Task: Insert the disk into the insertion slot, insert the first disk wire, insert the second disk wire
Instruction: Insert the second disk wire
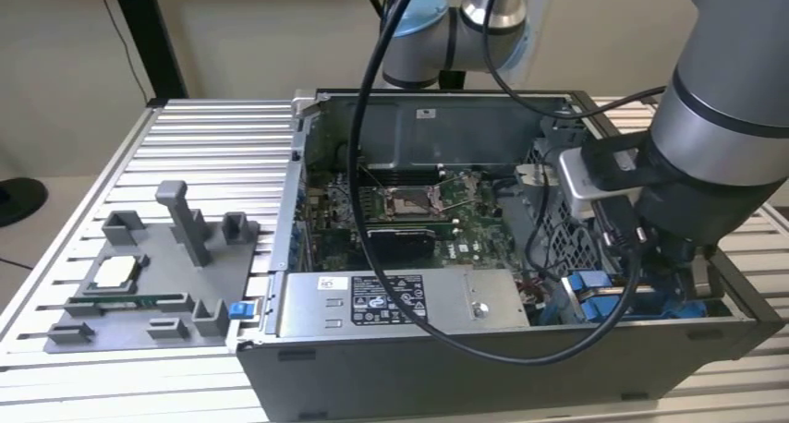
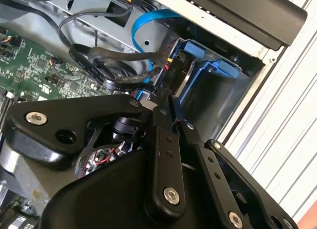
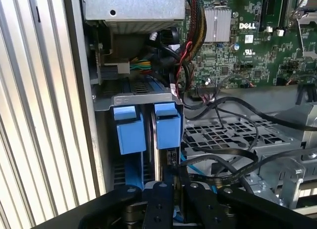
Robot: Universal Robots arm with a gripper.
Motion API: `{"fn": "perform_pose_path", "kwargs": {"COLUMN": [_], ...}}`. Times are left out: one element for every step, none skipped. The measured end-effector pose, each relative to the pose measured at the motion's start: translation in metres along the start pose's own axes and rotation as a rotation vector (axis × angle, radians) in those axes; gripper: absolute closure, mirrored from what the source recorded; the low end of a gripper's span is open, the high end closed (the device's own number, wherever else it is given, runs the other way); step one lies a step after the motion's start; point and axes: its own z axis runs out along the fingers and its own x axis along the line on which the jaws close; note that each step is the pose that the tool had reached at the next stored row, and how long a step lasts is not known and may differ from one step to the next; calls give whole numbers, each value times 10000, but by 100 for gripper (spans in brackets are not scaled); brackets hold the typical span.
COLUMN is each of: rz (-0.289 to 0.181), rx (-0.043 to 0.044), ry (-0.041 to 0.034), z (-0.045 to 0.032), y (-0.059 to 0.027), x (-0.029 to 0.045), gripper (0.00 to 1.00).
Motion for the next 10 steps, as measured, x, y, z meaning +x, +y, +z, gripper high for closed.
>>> {"fn": "perform_pose_path", "kwargs": {"rz": [-10, -18, -27, -34, -41, -49, -57, -64, -71, -77], "rx": [11, 21, 30, 39, 50, 61, 75, 89, 104, 119], "ry": [-3, -6, -8, -12, -16, -18, -18, -23, -21, -17], "z": [3, 7, 10, 14, 20, 25, 30, 40, 51, 64], "y": [1, 2, 4, 6, 8, 11, 14, 18, 24, 30], "x": [1, 1, 2, 3, 4, 5, 6, 8, 11, 14], "gripper": [100, 100, 100, 100, 100, 100, 100, 100, 100, 100]}}
